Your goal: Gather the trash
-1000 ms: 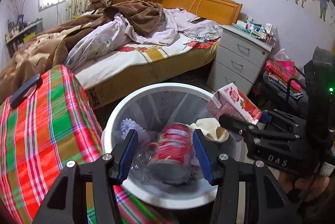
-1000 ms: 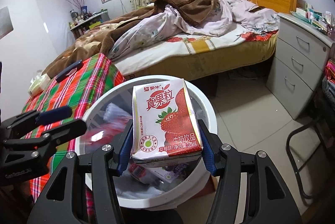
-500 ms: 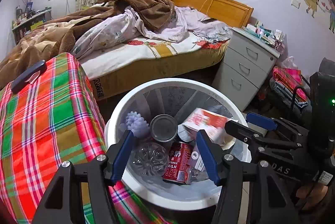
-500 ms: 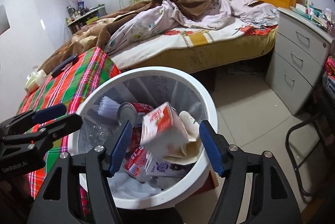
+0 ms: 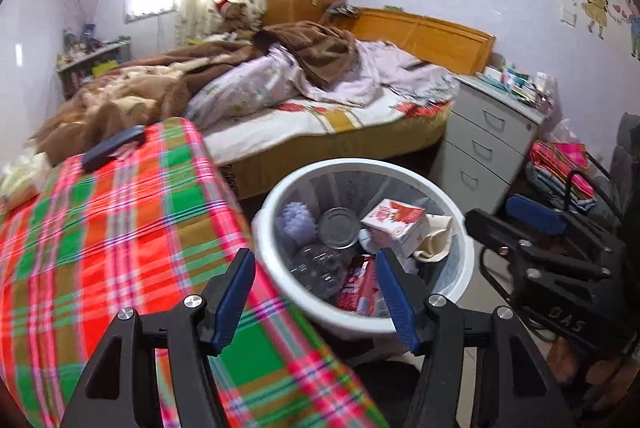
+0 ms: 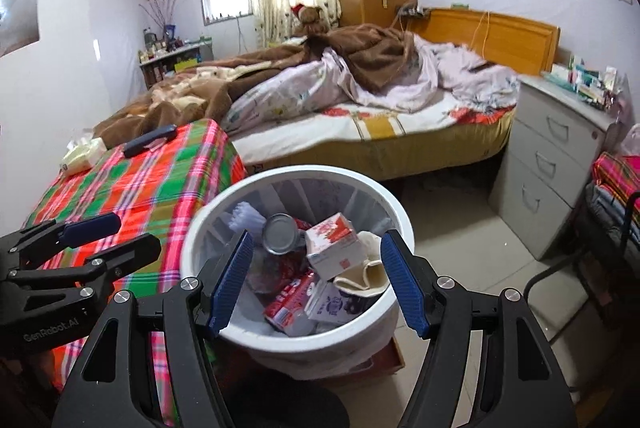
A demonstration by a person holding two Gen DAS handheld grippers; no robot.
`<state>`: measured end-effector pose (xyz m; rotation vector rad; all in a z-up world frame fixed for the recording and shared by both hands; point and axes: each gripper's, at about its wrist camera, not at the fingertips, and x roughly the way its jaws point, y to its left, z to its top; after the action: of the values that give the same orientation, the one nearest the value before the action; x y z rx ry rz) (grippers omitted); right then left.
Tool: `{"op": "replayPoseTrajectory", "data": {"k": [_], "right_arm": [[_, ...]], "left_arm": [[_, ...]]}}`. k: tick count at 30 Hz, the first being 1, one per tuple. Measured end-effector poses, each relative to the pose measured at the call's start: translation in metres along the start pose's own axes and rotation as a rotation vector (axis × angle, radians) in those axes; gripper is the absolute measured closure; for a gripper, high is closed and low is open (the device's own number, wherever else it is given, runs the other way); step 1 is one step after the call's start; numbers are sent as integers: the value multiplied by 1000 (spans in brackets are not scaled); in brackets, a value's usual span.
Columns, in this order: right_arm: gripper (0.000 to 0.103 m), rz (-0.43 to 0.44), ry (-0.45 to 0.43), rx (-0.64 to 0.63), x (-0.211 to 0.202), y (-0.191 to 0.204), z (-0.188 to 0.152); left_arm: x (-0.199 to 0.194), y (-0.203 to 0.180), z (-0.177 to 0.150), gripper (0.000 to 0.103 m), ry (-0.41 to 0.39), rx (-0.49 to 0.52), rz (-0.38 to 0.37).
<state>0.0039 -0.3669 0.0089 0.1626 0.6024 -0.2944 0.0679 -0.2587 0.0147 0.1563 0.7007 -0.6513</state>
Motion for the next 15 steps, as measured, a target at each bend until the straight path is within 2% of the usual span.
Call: {"op": "replayPoseTrajectory", "data": {"k": [5,10,15], "right_arm": [[35,20,-17,-28,-13,18,-9],[35,88,-23,-51,-18,38,-16],[35,129,-14,-72,-18,53,-22]], "left_arm": [[-27,12,-19,41,-29,-39,48],[-48,20,-36,41,-36,-40,171],[-63,40,-53,41,-46,-96,172]]}}
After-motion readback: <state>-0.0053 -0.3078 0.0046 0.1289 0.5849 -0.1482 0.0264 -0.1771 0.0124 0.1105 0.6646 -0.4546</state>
